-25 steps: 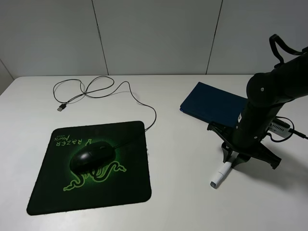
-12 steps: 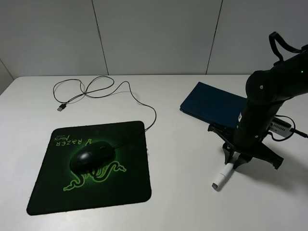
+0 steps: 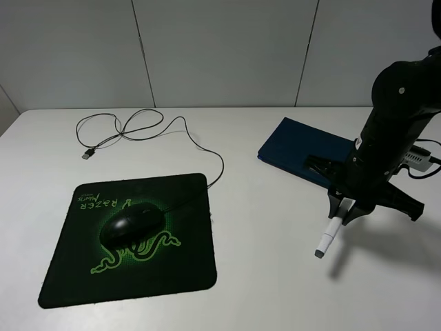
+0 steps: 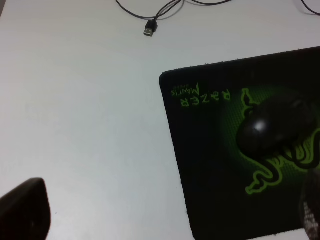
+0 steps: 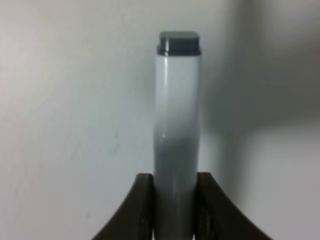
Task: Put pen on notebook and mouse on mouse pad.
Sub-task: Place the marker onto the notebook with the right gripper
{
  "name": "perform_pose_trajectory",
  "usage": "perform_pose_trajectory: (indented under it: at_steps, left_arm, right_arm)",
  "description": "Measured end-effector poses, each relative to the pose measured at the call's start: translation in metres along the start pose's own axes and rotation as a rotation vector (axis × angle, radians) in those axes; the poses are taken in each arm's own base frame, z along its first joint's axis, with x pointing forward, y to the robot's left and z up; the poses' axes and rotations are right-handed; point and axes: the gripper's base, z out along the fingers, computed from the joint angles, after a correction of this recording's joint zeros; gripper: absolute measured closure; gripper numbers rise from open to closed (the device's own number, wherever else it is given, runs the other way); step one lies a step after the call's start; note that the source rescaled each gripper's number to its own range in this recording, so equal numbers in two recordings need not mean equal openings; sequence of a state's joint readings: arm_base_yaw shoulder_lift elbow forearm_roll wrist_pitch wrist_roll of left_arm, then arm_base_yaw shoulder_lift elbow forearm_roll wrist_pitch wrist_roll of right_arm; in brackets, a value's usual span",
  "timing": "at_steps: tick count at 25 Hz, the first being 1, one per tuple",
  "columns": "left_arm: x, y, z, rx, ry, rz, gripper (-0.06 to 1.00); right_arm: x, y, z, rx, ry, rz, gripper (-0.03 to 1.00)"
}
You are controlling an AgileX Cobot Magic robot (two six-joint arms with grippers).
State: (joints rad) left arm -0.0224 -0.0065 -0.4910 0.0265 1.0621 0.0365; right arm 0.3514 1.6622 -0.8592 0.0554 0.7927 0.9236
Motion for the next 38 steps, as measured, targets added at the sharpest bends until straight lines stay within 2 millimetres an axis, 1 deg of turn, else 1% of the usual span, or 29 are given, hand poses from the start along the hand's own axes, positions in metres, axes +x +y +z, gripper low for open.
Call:
perform_pose_trajectory:
  at_steps: [3,8,15,21,24,29,32,34,38]
  left_arm:
    - [0.000,0.000,0.000,0.000,0.000,0.000,-0.06]
    - [0.000,0.000,0.000,0.000,0.000,0.000,-0.06]
    - [0.000,0.000,0.000,0.000,0.000,0.000,-0.06]
    - [0.000,0.000,0.000,0.000,0.000,0.000,-0.06]
    - [0.000,0.000,0.000,0.000,0.000,0.000,-0.06]
    - [0.000,0.000,0.000,0.000,0.000,0.000,-0.06]
    - [0.000,0.000,0.000,0.000,0.000,0.000,-0.06]
    - [0.000,0.000,0.000,0.000,0.000,0.000,-0.06]
    - [0.000,0.000,0.000,0.000,0.000,0.000,-0.06]
  right_arm:
    - [0.002,-0.002,-0.012,0.000,0.005,-0.071,0.97]
    - [0.000,0.003,-0.034,0.021,0.029,-0.219,0.97]
    - [-0.008,0.017,-0.063,0.016,0.027,-0.405,0.97]
    - [-0.019,0.027,-0.085,0.041,-0.013,-0.545,0.97]
    - [-0.032,0.038,-0.089,0.058,-0.030,-0.618,0.97]
    - [-0.056,0.054,-0.087,0.055,-0.054,-0.711,0.97]
    - [-0.075,0.059,-0.082,0.038,-0.047,-0.737,0.97]
    - [-0.089,0.061,-0.075,0.027,-0.031,-0.733,0.97]
    - [-0.112,0.066,-0.067,-0.001,-0.026,-0.735,0.97]
